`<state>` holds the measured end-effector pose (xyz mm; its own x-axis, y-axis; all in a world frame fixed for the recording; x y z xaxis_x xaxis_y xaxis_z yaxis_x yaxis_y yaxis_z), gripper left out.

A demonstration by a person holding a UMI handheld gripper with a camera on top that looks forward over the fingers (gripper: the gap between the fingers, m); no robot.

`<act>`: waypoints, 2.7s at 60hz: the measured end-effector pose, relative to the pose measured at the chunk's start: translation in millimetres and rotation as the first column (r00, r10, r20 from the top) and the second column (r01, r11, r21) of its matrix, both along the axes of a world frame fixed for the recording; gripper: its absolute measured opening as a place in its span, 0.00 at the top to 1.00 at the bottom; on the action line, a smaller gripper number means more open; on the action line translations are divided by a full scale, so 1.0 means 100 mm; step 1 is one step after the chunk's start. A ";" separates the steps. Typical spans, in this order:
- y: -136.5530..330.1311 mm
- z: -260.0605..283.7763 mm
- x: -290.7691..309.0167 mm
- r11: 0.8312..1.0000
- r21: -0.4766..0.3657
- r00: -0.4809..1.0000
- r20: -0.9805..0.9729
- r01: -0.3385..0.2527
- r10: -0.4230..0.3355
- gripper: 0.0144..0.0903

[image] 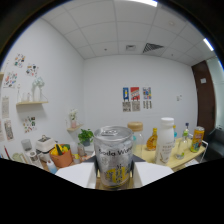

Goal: Make me a cup of Mojito.

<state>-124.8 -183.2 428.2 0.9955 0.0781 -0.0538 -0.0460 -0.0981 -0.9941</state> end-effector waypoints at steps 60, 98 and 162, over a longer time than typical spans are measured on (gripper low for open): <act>-0.27 -2.16 0.80 0.978 -0.203 0.573 -0.807 -0.040 -0.144 0.51; -0.21 -1.84 1.10 0.994 -0.062 -0.489 -0.867 -0.092 -0.099 0.52; -0.01 -3.15 0.53 0.986 -0.166 0.999 -0.045 -0.004 -0.004 0.51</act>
<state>-71.4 -184.0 113.7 0.9918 0.0641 -0.1109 -0.0905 -0.2616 -0.9609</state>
